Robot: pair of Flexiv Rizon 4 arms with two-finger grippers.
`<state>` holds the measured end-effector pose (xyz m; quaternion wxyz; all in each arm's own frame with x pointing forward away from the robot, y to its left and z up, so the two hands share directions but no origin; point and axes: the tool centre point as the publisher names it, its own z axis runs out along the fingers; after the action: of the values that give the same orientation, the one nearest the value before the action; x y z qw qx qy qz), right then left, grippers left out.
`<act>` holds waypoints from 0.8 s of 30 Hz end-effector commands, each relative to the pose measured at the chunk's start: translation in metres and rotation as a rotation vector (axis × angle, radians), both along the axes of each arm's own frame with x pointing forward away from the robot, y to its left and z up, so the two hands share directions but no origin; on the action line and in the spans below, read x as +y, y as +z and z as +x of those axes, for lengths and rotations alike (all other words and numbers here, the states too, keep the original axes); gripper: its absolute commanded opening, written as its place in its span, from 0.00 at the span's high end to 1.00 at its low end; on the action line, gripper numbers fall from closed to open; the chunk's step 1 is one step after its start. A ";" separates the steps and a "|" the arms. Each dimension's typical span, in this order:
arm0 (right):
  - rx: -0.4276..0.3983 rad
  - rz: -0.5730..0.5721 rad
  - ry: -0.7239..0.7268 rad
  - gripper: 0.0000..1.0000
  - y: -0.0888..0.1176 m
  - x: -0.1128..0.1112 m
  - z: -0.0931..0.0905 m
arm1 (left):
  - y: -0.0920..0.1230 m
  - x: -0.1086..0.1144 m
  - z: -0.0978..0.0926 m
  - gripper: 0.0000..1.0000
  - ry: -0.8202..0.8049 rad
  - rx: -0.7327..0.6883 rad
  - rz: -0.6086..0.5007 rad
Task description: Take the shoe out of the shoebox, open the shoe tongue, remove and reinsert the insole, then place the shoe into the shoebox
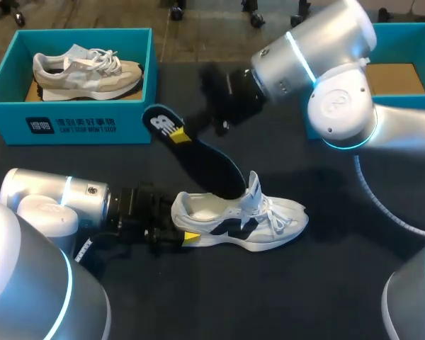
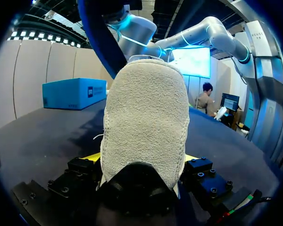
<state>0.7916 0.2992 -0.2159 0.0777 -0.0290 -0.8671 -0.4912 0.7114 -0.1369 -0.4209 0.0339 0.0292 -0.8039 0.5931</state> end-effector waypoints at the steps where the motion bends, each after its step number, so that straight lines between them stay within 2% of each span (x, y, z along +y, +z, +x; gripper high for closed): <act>1: -0.042 0.062 -0.068 1.00 0.000 0.003 -0.006 | -0.003 -0.001 0.001 1.00 -0.001 0.001 0.003; 13: -0.075 0.067 -0.037 1.00 0.017 -0.005 0.005 | -0.003 -0.001 0.001 1.00 -0.001 0.001 0.003; 24: -0.075 0.067 -0.037 1.00 0.017 -0.005 0.005 | -0.003 -0.001 0.001 1.00 -0.001 0.001 0.003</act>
<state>0.7976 0.2931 -0.1983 0.0383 -0.0234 -0.8517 -0.5222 0.7114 -0.1369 -0.4209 0.0338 0.0292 -0.8039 0.5931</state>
